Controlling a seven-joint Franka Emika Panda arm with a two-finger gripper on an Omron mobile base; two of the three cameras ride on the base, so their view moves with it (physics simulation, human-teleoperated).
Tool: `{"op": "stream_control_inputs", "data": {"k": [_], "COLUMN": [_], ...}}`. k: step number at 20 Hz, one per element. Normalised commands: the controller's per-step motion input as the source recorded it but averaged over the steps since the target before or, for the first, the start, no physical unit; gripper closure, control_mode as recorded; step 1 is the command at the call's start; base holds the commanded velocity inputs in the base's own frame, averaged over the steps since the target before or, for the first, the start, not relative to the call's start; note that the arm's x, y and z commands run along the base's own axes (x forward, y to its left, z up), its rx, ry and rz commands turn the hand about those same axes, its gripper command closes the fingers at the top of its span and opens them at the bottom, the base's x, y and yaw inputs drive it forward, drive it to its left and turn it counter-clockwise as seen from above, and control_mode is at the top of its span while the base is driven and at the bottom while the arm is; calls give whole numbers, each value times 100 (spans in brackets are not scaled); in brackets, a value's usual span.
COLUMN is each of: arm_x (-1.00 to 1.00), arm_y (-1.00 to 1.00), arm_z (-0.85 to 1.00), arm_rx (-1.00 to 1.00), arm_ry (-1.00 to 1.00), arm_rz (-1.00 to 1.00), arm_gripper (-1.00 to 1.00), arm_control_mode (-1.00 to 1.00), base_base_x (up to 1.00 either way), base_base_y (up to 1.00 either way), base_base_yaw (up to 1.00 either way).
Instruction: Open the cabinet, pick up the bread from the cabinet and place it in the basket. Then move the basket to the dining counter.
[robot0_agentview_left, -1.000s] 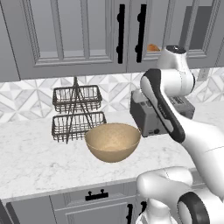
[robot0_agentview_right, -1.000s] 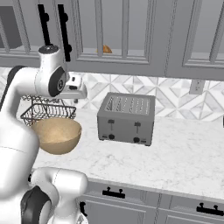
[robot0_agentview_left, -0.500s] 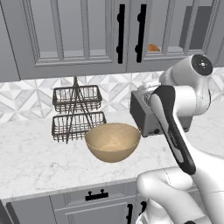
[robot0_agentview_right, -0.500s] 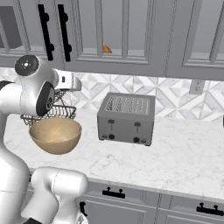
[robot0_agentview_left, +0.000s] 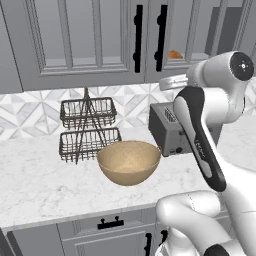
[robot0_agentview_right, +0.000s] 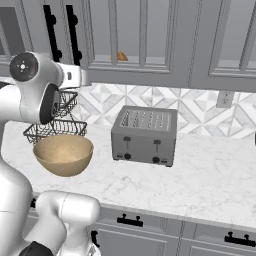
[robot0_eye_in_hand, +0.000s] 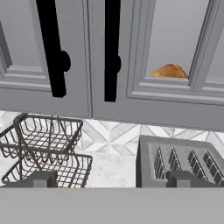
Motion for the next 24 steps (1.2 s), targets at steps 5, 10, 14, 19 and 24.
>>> {"op": "stream_control_inputs", "data": {"k": [5,10,14,19,24], "arm_x": [26,31,26,46,48], "arm_y": [0,10,17,43,22], "arm_z": [59,38,11,0,0], "arm_rx": [0,0,0,0,0], "arm_ry": [0,0,0,-2,-7], "arm_rz": [0,0,-2,-8,-7], "arm_gripper": [-100,-100,-100,-100,-100], "arm_control_mode": [-100,-100,-100,-100,-100], "base_base_x": [0,0,0,0,0], "base_base_y": [0,0,0,0,0], "base_base_yaw": [0,0,0,0,0]}}
